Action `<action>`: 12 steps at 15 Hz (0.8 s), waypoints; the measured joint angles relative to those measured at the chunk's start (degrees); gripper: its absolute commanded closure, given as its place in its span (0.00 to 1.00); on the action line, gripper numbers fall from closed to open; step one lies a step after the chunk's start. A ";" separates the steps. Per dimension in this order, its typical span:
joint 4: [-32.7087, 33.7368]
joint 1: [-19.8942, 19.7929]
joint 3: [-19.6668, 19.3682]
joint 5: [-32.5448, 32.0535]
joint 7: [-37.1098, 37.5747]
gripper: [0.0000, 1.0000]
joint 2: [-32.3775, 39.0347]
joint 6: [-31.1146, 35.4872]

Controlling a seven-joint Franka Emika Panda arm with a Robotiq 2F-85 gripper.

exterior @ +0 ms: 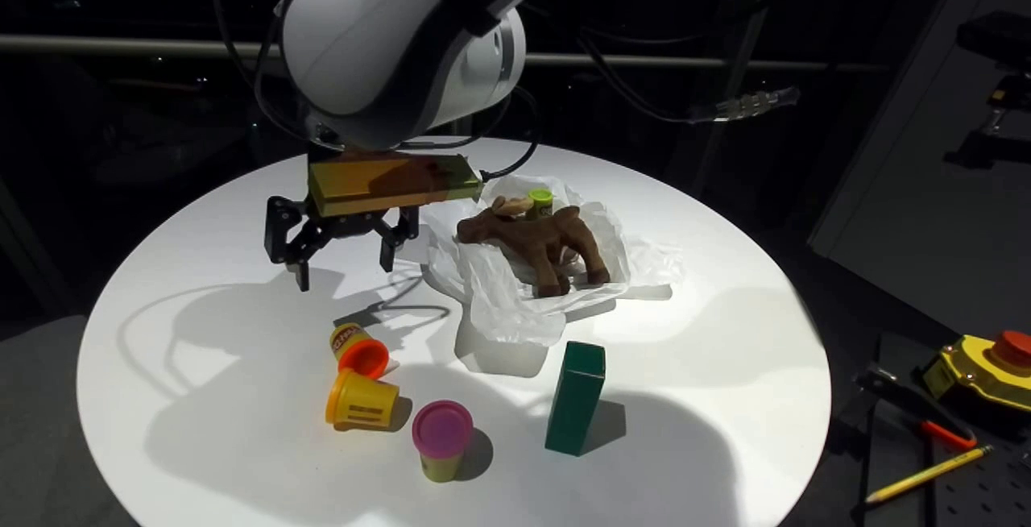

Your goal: Put the objects inside the plastic

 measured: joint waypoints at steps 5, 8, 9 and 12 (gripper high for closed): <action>3.22 0.24 1.38 1.10 -2.71 0.00 2.34 -10.08; 5.33 0.85 1.95 1.10 -4.28 0.00 4.25 -14.08; 5.98 1.15 2.01 1.10 -4.67 0.00 4.75 -15.12; 7.63 2.09 2.04 1.10 -5.56 0.02 5.79 -17.55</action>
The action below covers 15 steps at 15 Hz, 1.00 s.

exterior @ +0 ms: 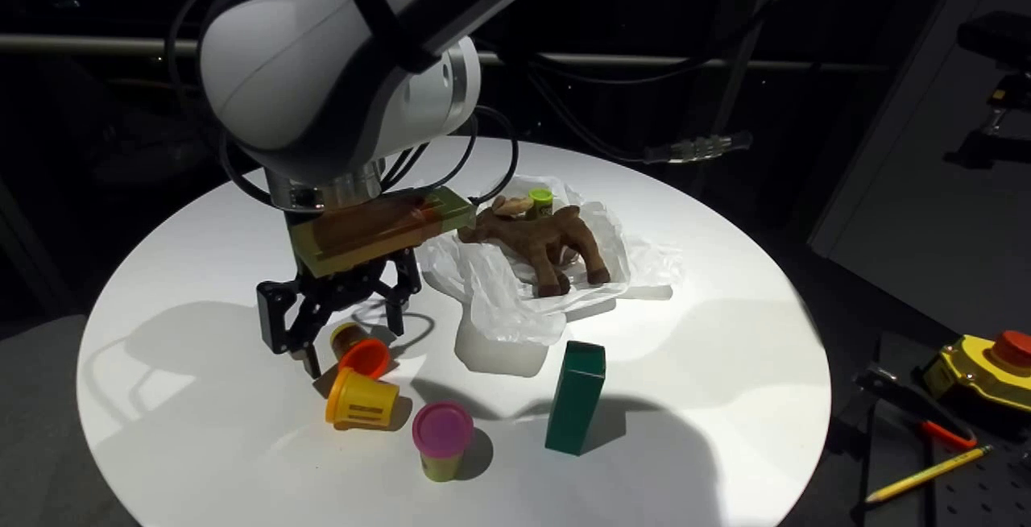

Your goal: Put the objects inside the plastic

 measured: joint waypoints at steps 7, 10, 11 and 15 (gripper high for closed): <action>2.48 0.83 -0.73 -0.36 -0.31 0.62 1.54 -3.14; 3.80 0.84 -1.44 -0.41 -0.31 0.71 2.43 -4.40; 4.23 0.85 -1.58 -0.41 -0.31 0.71 2.67 -4.90; 5.84 0.86 -2.07 -0.53 -0.30 0.71 3.40 -6.41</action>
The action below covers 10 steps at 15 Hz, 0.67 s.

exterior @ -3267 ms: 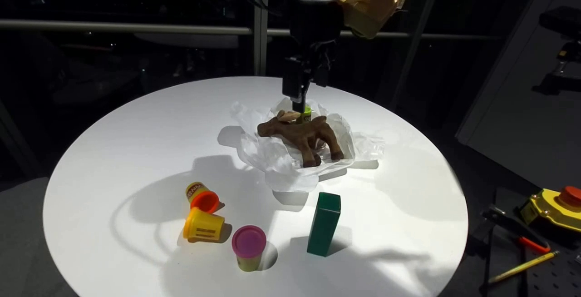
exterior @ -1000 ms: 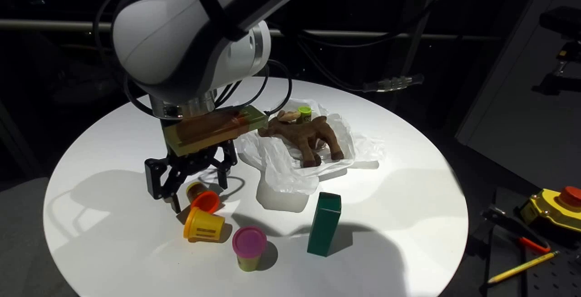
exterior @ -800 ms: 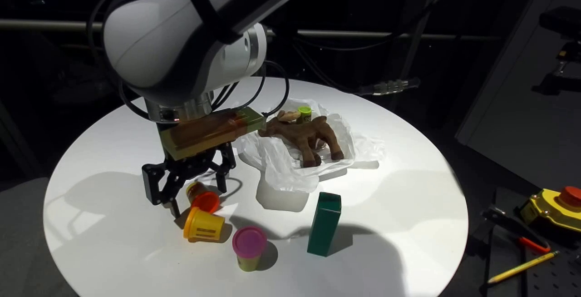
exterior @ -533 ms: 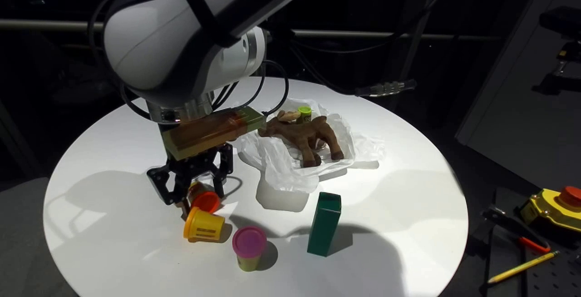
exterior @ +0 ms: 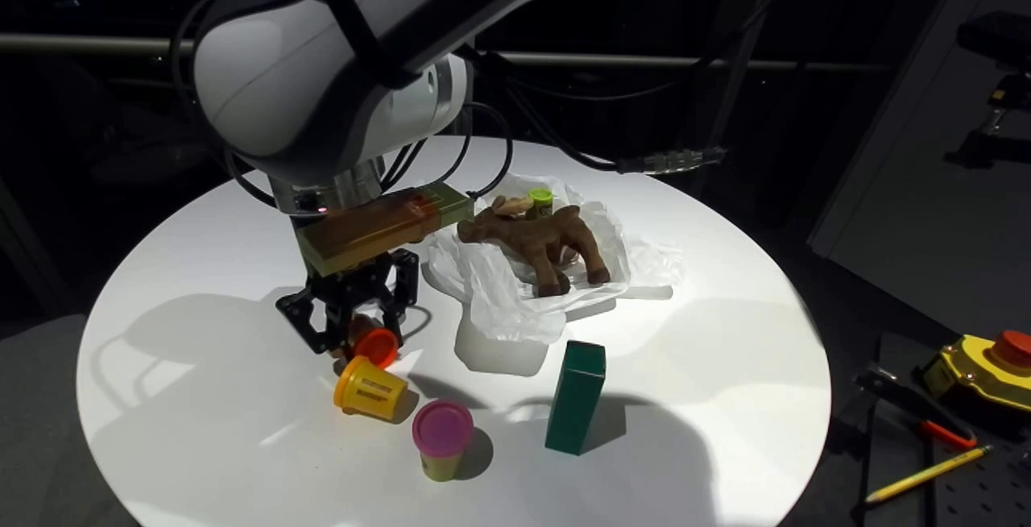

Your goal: Put the objects inside the plastic

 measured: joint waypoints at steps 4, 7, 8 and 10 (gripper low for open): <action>0.75 0.39 -1.82 -2.25 0.94 0.71 -0.60 0.00; 0.42 0.82 -3.52 -4.41 2.66 0.71 -2.92 0.01; -0.09 0.98 -4.02 -5.07 3.31 0.71 -4.00 0.01; -2.05 1.20 -4.58 -6.22 4.41 0.71 -6.53 0.06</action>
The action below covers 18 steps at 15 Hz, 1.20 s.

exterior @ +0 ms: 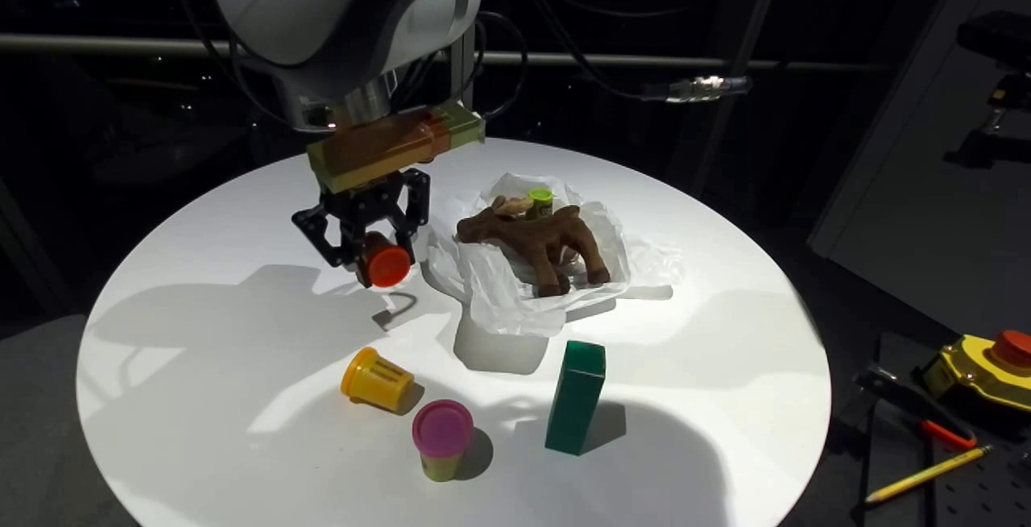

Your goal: Put the objects inside the plastic

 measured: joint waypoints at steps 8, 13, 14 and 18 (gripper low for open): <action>-15.21 0.27 -2.87 -2.73 7.19 0.71 -8.87 1.33; -23.77 -0.28 -6.53 -7.58 13.74 0.71 -11.47 5.78; -24.88 -0.45 -7.17 -8.96 14.70 0.71 -11.69 7.10; -27.58 -1.47 -8.22 -12.97 15.91 0.71 -11.71 12.10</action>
